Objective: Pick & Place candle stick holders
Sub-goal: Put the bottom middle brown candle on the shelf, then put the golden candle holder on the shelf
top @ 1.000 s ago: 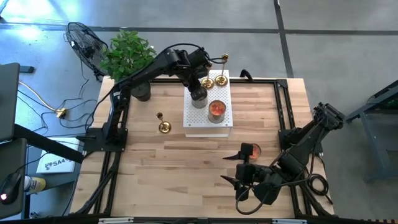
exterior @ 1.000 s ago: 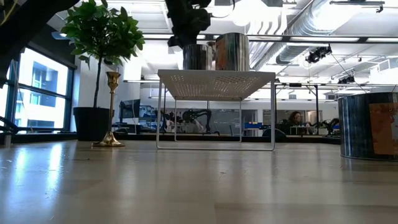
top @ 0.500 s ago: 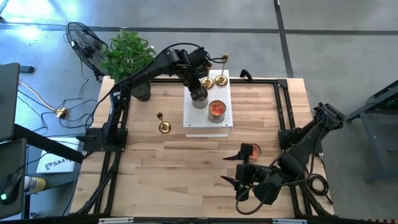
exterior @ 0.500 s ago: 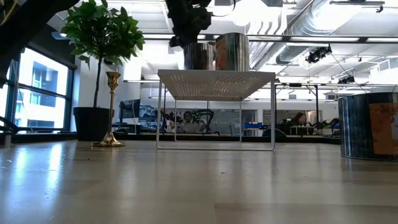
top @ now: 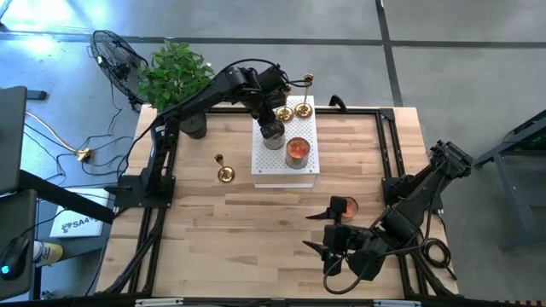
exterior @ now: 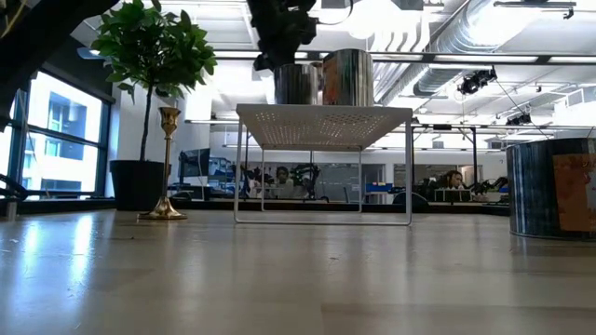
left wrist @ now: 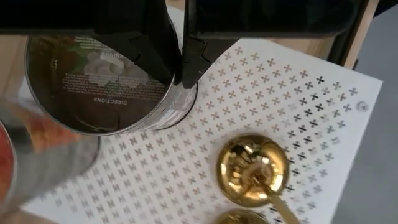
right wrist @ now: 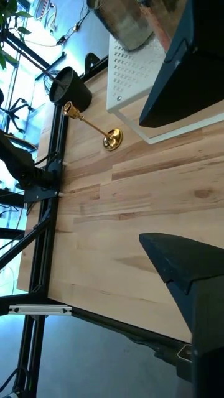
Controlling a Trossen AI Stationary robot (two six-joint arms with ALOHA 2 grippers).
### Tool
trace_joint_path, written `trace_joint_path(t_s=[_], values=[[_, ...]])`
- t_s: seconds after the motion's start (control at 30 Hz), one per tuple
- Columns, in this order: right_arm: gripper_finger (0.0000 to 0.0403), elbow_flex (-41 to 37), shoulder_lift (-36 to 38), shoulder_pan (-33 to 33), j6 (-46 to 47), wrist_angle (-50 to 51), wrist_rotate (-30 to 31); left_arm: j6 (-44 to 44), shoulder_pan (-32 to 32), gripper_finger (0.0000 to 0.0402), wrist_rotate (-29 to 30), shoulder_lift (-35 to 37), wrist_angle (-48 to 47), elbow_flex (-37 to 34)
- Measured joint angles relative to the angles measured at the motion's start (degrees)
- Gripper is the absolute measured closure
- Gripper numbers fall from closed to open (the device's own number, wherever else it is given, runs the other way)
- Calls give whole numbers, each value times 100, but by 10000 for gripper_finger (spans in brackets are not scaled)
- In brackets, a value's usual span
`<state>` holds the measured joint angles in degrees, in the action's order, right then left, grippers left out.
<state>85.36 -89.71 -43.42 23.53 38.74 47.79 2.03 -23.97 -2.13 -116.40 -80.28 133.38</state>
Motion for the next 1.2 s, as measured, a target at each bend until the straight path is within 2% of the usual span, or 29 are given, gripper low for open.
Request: trace_joint_path(t_s=[0.17,0.33,0.57,0.77,1.0,1.2], values=[[116,0,0,0,0,0,0,209,7,385,-196,0,-169,0],[116,0,0,0,0,0,0,-78,4,371,-330,4,-119,0],[116,0,0,0,59,0,0,-143,-2,285,-312,15,-101,0],[116,0,0,0,99,0,0,-97,0,232,335,15,-91,0],[116,4,0,-2,96,0,0,-106,-2,222,32,206,-86,162],[116,7,0,0,90,25,0,-232,0,222,-279,673,-50,162]])
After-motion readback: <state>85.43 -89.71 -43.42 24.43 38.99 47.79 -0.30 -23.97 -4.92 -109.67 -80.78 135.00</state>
